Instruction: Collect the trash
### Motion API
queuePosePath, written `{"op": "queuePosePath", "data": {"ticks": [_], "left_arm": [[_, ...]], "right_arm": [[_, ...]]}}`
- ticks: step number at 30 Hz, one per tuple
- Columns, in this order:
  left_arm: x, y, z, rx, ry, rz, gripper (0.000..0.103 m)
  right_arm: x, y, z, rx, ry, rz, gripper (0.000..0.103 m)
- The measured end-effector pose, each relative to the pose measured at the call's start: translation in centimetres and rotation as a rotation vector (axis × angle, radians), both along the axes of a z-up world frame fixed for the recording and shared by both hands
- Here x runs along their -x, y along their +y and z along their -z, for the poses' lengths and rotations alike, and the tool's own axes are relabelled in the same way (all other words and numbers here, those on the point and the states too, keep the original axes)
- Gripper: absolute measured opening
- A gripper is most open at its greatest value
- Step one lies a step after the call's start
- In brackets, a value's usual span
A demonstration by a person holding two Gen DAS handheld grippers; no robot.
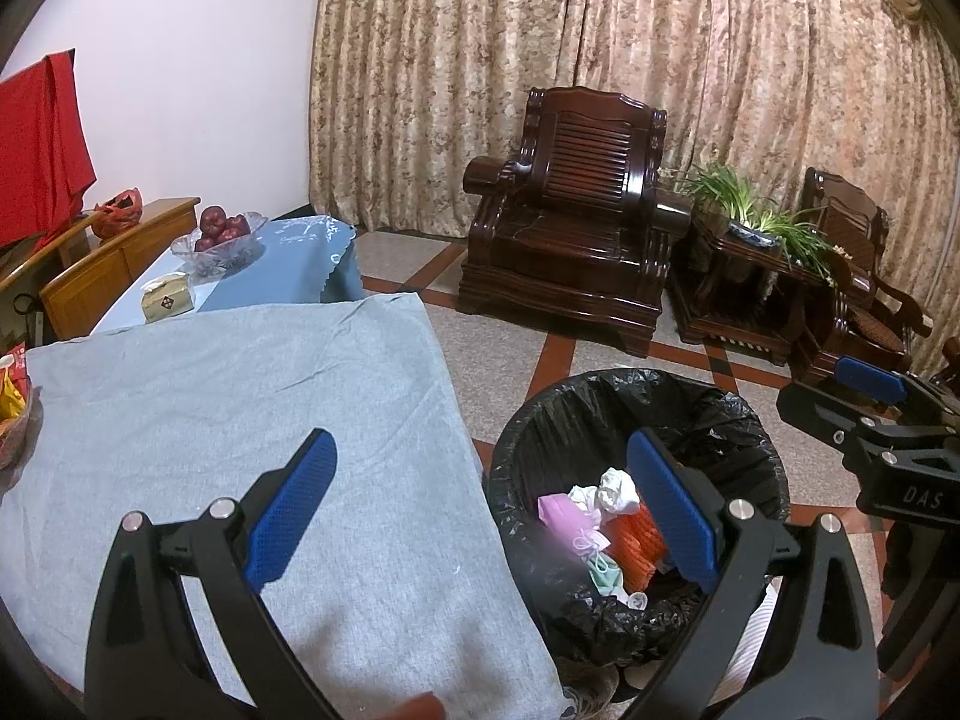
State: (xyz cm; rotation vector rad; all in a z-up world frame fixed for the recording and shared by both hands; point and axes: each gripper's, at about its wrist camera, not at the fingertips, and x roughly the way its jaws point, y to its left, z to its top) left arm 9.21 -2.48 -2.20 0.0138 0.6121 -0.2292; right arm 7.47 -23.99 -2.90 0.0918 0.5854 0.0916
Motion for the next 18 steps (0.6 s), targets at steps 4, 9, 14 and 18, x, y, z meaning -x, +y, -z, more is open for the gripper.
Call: {"op": "queuePosePath", "data": {"ticks": [4, 9, 14, 18], "left_arm": [[-0.01, 0.0, 0.02, 0.001, 0.001, 0.0, 0.095], [0.0, -0.01, 0.04, 0.0, 0.001, -0.002, 0.095], [-0.07, 0.04, -0.03, -0.001, 0.003, -0.001, 0.095], [-0.05, 0.24, -0.13, -0.002, 0.004, -0.001, 0.095]], "right_arm": [[0.0, 0.03, 0.0, 0.001, -0.001, 0.0, 0.097], [-0.01, 0.05, 0.04, 0.001, 0.001, 0.0, 0.097], [-0.01, 0.09, 0.01, 0.003, 0.002, 0.0, 0.097], [0.01, 0.11, 0.05, 0.003, 0.004, 0.002, 0.097]]}}
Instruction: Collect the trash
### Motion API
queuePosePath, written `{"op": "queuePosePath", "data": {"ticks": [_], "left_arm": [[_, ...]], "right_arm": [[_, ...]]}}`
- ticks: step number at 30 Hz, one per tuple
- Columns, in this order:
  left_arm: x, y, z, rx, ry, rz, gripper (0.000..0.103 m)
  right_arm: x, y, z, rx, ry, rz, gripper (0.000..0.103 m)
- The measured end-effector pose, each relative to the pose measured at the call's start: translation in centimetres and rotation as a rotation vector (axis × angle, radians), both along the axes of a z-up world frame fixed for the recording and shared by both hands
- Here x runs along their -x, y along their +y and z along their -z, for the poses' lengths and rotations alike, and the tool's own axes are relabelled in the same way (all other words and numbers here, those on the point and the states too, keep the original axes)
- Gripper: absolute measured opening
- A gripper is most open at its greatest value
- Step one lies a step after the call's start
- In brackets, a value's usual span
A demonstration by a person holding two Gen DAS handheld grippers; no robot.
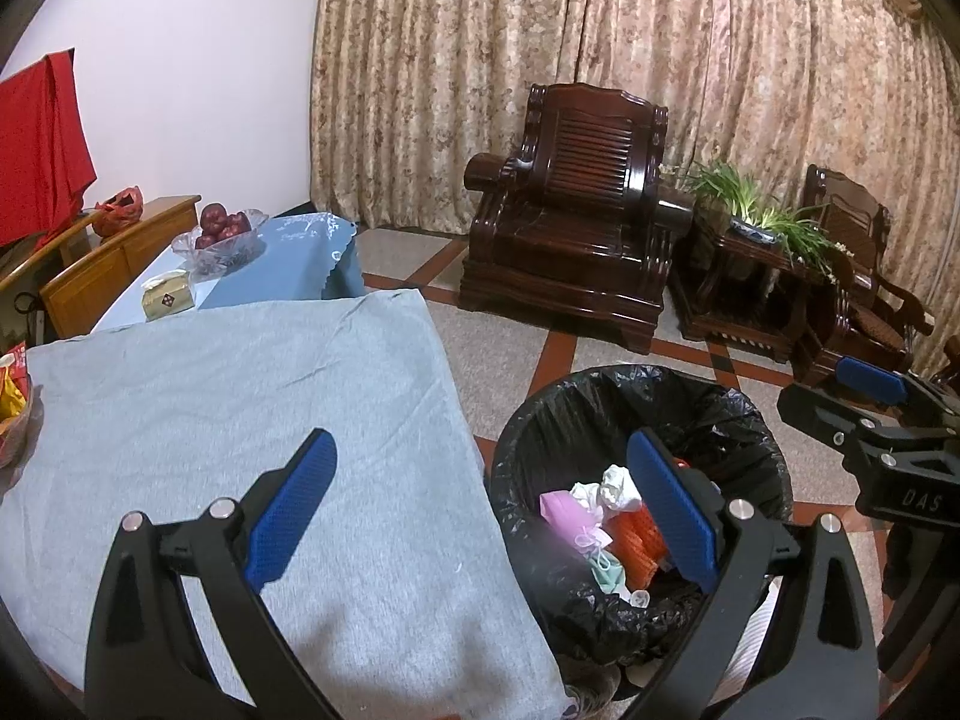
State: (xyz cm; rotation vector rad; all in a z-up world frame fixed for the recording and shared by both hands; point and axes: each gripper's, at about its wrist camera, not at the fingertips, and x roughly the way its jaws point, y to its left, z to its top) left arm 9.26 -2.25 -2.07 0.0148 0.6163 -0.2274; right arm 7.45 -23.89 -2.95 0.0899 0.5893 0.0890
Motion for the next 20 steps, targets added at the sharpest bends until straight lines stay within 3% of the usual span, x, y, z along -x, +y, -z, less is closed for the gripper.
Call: {"op": "queuePosePath", "data": {"ticks": [20], "left_arm": [[0.0, 0.9, 0.1, 0.008, 0.011, 0.001, 0.095]], "right_arm": [[-0.2, -0.2, 0.1, 0.003, 0.003, 0.0, 0.097]]}}
